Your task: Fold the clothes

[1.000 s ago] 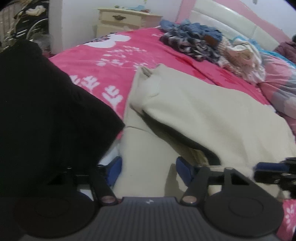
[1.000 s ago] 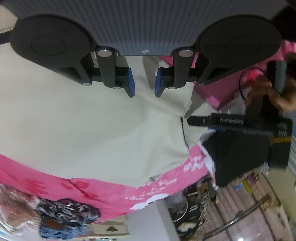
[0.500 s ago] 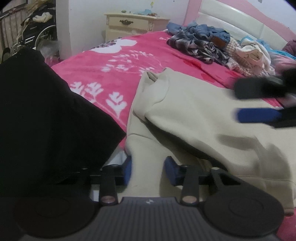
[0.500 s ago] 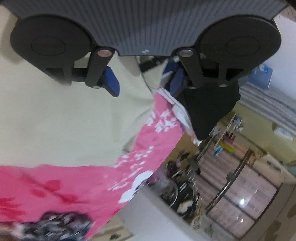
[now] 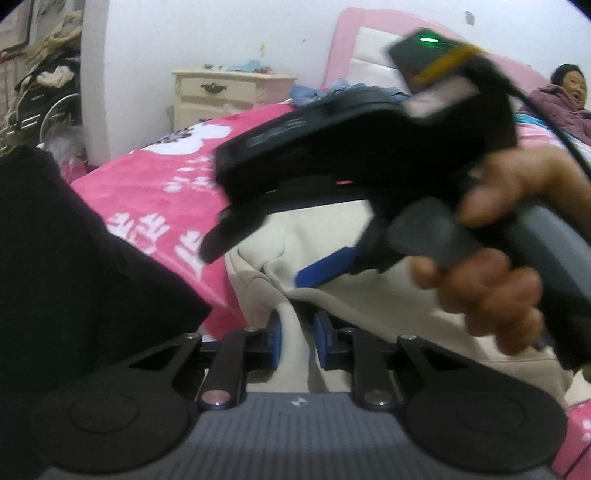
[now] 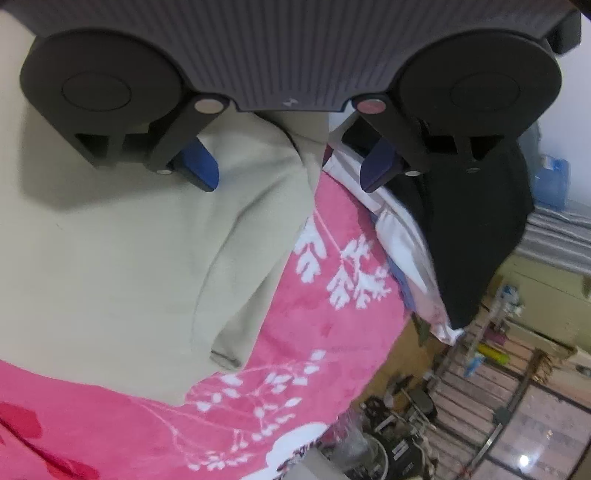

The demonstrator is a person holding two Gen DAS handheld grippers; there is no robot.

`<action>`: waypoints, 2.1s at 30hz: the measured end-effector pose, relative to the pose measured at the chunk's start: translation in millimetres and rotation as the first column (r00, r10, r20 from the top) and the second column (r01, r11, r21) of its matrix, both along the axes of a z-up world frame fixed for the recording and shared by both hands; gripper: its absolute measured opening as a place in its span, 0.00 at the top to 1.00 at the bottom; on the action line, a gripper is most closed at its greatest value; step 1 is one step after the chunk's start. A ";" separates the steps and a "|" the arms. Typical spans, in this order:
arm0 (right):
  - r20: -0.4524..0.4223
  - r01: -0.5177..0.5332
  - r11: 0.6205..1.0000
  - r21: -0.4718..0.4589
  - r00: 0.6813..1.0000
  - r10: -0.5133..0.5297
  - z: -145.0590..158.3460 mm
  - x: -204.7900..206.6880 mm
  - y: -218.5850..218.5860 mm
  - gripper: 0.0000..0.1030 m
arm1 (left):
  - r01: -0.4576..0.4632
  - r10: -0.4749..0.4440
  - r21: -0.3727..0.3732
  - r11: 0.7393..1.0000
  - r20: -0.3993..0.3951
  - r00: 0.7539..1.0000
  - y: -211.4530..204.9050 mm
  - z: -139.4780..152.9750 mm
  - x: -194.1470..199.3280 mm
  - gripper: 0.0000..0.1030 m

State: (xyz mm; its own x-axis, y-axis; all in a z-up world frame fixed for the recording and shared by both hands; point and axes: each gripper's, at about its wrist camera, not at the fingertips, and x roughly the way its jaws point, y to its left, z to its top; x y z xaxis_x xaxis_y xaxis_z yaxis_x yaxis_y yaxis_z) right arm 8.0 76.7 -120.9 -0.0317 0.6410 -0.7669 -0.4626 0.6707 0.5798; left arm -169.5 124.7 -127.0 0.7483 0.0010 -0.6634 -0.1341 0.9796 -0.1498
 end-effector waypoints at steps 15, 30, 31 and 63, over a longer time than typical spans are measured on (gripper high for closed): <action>0.191 -0.127 0.967 -0.219 0.967 0.170 6.9 -13.4 13.3 0.71 | 0.117 -0.120 0.038 0.992 0.086 0.989 -23.2 4.4 -2.6 0.86; 0.214 0.168 0.964 0.205 0.954 -0.211 47.8 -28.2 -114.2 0.86 | 0.370 -0.354 -0.034 0.928 0.224 0.908 -57.9 49.9 -3.7 0.86; 0.223 0.184 0.956 0.230 0.946 -0.235 51.6 -30.7 -124.9 0.86 | 0.399 -0.377 -0.048 0.916 0.237 0.895 -61.3 53.2 -3.2 0.86; 0.091 0.535 0.736 0.415 0.780 -0.619 18.7 -43.7 -375.3 0.86 | 0.498 -0.488 -0.333 0.801 0.119 0.865 -160.9 61.2 82.6 0.45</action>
State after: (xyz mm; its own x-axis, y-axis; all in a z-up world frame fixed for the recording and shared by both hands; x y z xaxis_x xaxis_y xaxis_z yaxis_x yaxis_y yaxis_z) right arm -35.7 -298.5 -102.2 0.5667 0.7023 -0.4308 -0.1899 0.6201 0.7612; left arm -86.9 -36.2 -65.7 0.6029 -0.5943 -0.5323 0.3615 0.7982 -0.4818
